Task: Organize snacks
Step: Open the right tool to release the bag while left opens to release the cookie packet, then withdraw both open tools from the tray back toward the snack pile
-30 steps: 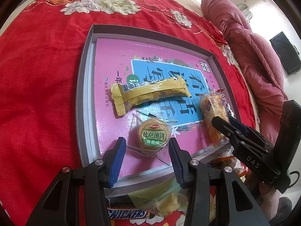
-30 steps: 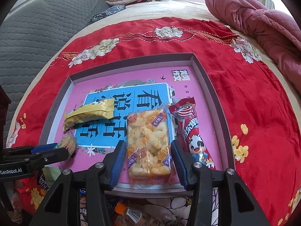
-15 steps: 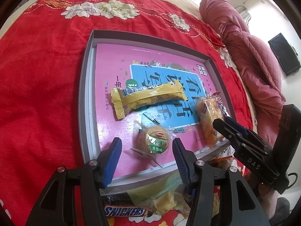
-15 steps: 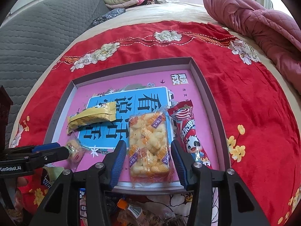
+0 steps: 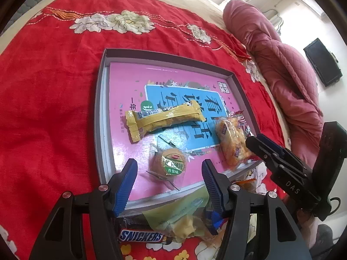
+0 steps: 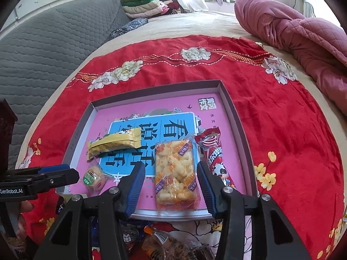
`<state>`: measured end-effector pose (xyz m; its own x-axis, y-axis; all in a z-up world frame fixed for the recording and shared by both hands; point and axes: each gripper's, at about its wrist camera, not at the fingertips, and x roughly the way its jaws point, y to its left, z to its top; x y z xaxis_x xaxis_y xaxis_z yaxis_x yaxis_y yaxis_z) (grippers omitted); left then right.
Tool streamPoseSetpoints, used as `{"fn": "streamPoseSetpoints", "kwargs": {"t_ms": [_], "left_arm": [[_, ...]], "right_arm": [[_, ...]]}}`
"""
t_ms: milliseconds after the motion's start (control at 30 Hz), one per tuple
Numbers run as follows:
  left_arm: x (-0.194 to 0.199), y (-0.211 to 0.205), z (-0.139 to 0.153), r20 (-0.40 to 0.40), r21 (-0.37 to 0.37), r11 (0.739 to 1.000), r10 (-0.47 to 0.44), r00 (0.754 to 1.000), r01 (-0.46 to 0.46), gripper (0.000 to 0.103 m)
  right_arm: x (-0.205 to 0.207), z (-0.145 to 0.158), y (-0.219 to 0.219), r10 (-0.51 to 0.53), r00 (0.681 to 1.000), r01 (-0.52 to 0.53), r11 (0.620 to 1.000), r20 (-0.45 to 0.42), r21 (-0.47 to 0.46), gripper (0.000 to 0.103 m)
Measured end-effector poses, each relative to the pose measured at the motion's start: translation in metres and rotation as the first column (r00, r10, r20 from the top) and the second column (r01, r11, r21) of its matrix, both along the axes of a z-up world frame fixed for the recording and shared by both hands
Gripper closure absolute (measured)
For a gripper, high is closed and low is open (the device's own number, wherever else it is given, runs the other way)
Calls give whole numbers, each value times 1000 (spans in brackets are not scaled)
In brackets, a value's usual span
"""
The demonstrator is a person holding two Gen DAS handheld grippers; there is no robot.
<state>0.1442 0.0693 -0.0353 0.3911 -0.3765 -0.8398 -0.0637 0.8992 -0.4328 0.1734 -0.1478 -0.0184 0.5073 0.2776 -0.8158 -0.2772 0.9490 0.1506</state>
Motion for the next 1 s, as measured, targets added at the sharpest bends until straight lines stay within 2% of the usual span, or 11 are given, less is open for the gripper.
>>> {"fn": "streamPoseSetpoints", "kwargs": {"t_ms": [1000], "left_arm": [[-30,15,16,43,6,1000,-13,999,13,39]], "right_arm": [[-24,32,-9,25,997,-25,1000,67,5,51]]}}
